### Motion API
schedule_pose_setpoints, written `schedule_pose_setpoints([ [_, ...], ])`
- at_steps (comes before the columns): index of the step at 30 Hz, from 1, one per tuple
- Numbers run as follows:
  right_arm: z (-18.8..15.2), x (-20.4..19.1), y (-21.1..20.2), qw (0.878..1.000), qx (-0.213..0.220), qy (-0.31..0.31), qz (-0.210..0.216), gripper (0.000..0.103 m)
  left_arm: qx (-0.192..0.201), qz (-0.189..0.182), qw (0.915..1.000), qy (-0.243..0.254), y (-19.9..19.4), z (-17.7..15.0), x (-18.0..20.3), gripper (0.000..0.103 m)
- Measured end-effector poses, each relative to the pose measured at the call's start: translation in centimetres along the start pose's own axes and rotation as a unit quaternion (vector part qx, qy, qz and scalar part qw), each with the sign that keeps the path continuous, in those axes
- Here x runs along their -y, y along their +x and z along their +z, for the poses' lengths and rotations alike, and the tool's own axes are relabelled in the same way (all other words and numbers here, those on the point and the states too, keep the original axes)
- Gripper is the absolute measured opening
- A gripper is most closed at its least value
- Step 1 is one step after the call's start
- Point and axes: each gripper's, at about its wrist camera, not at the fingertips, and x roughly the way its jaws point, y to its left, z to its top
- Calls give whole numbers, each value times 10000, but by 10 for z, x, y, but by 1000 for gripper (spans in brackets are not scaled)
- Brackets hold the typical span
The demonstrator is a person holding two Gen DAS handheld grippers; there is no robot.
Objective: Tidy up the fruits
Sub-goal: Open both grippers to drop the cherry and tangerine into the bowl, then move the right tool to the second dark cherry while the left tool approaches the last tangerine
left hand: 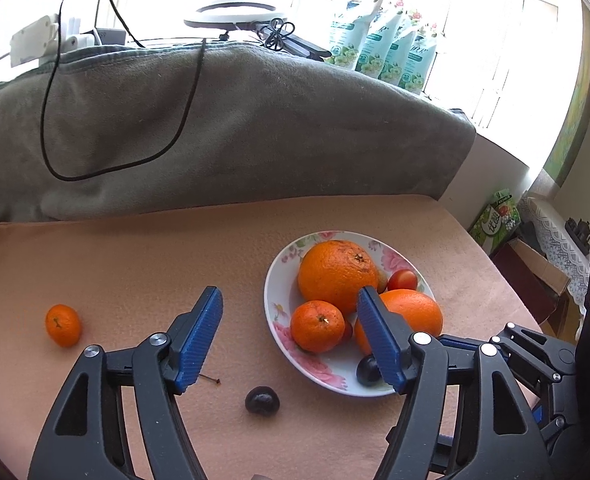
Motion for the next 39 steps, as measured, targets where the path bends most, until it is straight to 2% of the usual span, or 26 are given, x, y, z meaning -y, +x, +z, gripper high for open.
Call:
schedule_pose_setpoints([
  [2,-1,-2,-2,10000,20,-14,-9,84,2,65,10000,22,-2,0,0,70],
  [11,1,-6,-5,9999,38,22,95,88,60,248,9996,75,-12,-2,-5,72],
  [39,2,-46,-5,9991,39,-78,413,89,280,567,9979,-127,-48,-15,-46,72],
])
